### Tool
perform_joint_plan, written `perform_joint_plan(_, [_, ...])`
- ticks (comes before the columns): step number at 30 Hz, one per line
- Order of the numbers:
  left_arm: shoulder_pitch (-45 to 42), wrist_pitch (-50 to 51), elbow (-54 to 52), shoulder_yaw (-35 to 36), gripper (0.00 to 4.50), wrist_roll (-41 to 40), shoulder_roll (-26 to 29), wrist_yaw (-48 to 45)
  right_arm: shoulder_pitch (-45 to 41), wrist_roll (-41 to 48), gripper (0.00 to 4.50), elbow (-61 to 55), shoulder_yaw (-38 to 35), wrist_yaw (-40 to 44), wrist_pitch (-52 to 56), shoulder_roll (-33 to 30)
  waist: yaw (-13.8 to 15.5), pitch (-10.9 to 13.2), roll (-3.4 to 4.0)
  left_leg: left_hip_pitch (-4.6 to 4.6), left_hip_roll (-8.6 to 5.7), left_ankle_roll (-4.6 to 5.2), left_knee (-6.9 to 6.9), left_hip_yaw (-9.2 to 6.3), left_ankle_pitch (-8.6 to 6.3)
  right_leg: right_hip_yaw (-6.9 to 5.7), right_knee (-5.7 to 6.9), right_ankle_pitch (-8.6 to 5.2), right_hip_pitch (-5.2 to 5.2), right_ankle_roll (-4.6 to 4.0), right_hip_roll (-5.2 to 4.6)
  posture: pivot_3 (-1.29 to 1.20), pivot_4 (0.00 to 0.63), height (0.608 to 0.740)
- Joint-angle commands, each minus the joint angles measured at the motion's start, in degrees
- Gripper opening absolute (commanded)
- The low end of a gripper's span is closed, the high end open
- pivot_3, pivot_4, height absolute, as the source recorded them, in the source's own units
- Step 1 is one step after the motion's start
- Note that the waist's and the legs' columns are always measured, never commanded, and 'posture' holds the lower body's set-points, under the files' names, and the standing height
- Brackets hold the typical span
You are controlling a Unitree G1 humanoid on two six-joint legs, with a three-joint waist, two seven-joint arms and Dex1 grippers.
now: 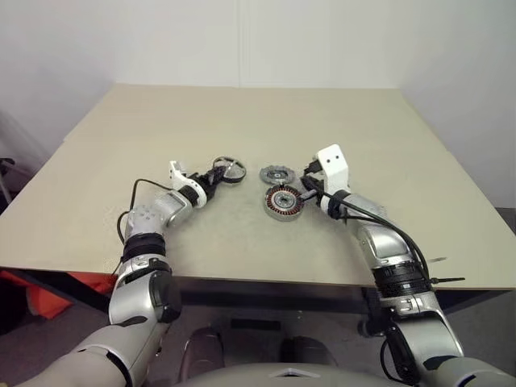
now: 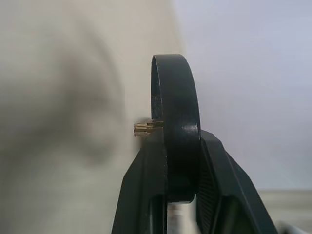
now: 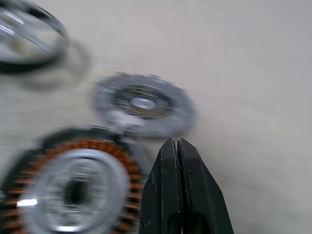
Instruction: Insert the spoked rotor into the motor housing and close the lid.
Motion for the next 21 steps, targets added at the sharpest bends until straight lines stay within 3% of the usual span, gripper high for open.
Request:
perform_joint_plan(1, [-1.9,3.7,-5.0,-2.2,0.42,-3.7,-3.0,-1.4,-2.1,-1.9,0.00,0.3,-2.7,-4.0,0.6,-1.1,0.0,0.0,-0.01,0.00,-0.01,0.00,0.00,0.00,0.00,0.00,0.00,0.00,0.00,0.00,0.00,0.00,0.000,0.740])
perform_joint_plan(7, [-1.8,9.2,-5.5,-7.6,0.42,-3.0,-6.5,-2.1,-0.7,-0.9,0.00,-2.5,-5.4,-4.8,4.3,-2.3,-0.1,0.0,-0.02,0.01,-0.03,0.00,0.00,0.01,0.00,0.00,0.00,0.00,0.00,0.01,0.02,0.00,0.000,0.740])
perform_joint_plan(14, [-4.0,9.9,-0.9,-10.4,0.42,-1.2,-5.8,-4.5,3.8,1.7,0.00,-11.1,-5.5,0.0,7.4,-4.0,-0.2,0.0,-0.01,0.03,-0.09,0.01,0.00,0.01,0.00,0.00,0.00,0.00,0.00,0.02,0.04,0.00,0.000,0.740])
perform_joint_plan(21, [-4.2,9.6,3.4,-11.9,0.42,1.9,-4.9,-6.2,4.7,2.1,0.00,-14.4,-7.2,-0.5,9.4,-4.7,-0.1,0.0,-0.01,0.05,-0.08,0.02,0.02,0.01,0.01,0.01,-0.01,0.01,0.02,0.05,0.01,0.00,0.000,0.740])
